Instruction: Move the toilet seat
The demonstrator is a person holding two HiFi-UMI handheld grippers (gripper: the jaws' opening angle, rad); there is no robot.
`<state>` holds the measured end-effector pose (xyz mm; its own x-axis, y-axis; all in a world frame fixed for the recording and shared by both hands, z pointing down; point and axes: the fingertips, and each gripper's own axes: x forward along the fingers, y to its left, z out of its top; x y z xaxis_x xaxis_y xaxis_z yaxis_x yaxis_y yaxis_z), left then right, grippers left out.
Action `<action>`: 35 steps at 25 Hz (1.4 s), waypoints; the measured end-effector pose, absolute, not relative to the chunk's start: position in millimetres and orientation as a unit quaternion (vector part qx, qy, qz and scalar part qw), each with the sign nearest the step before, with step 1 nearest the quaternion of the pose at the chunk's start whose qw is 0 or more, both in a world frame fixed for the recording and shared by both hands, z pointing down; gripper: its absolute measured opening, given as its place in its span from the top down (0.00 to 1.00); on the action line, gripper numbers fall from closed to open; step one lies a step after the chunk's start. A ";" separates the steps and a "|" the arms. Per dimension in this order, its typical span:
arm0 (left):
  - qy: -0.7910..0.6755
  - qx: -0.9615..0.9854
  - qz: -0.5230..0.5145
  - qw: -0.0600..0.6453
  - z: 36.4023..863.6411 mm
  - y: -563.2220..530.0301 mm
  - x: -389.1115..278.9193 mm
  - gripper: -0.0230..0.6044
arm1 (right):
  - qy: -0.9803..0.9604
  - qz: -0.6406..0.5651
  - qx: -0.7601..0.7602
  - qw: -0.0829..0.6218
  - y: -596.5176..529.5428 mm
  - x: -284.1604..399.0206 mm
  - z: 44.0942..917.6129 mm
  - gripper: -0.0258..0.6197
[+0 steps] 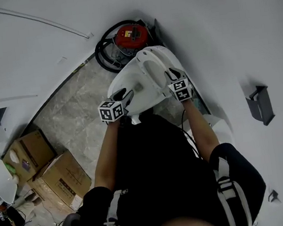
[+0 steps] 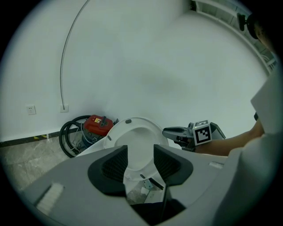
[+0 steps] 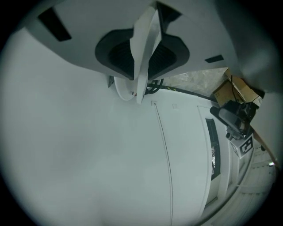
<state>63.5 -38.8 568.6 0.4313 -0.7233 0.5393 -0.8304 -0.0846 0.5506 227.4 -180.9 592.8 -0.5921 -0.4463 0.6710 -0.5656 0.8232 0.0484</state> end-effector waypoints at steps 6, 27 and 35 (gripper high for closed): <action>-0.530 0.734 0.069 0.419 567.2 -36.2 67.5 0.67 | -0.871 0.074 0.320 0.365 -195.1 241.5 597.3 0.82; -0.538 0.784 0.106 0.291 525.2 -48.6 42.7 0.97 | -0.876 0.102 0.364 0.299 -157.3 239.7 563.5 0.96; -0.481 0.827 0.143 0.251 511.0 -51.7 21.7 0.97 | -0.868 0.108 0.393 0.282 -123.0 207.1 546.1 0.96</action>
<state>21.7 -51.7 511.0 0.4956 -0.7250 0.4784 -0.8685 -0.4098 0.2787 207.1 -123.0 546.1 -0.5316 -0.6221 0.5748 -0.7444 0.6669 0.0334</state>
